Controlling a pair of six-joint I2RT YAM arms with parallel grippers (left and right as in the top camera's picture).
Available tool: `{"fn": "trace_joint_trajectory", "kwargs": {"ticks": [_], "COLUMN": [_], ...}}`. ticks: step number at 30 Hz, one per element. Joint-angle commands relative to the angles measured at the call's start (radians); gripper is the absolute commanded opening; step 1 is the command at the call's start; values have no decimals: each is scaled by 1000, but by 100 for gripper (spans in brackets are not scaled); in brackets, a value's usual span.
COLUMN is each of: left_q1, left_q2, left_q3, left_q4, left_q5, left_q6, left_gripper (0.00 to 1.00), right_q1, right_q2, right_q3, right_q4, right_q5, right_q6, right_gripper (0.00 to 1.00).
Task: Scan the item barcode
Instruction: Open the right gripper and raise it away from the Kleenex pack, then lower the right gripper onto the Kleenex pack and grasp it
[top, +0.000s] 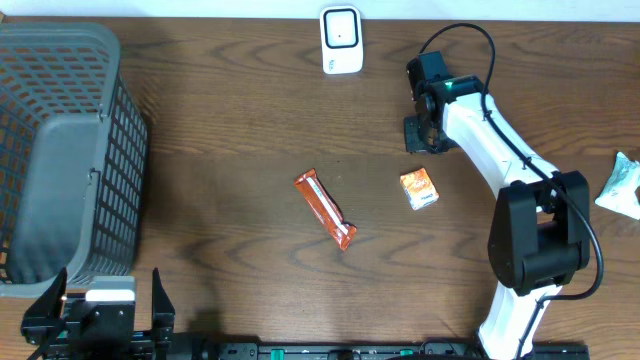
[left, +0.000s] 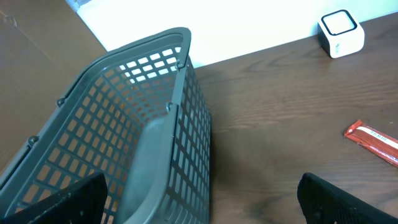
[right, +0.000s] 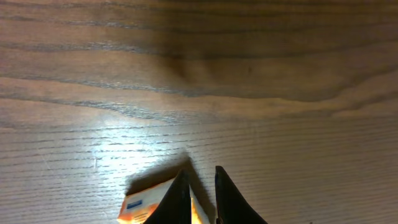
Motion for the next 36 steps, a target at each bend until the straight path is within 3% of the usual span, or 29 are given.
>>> {"fn": "trace_joint_trajectory", "kwargs": {"ticks": [1,21,32,36], "left_q1": [-5,-5,-5,-5], "left_q2": [-7,-7,-7,-7], "left_q3": [0,0,0,0], "left_q4": [1,1,1,1], "left_q5": [-2,-2,-2,-2], "left_q6": [9,9,9,9], "left_gripper": [98,98,98,98], "right_q1": [-2,-6,60,86], "right_q2": [37,119,119,117], "right_q3": [-6,-7,-7,-3], "right_q4": [2,-77,-142,-138], "right_q5": [-11,-39,-277,-281], "right_q6": [12,28,-350,-366], "right_gripper": [9,1,1,1]}}
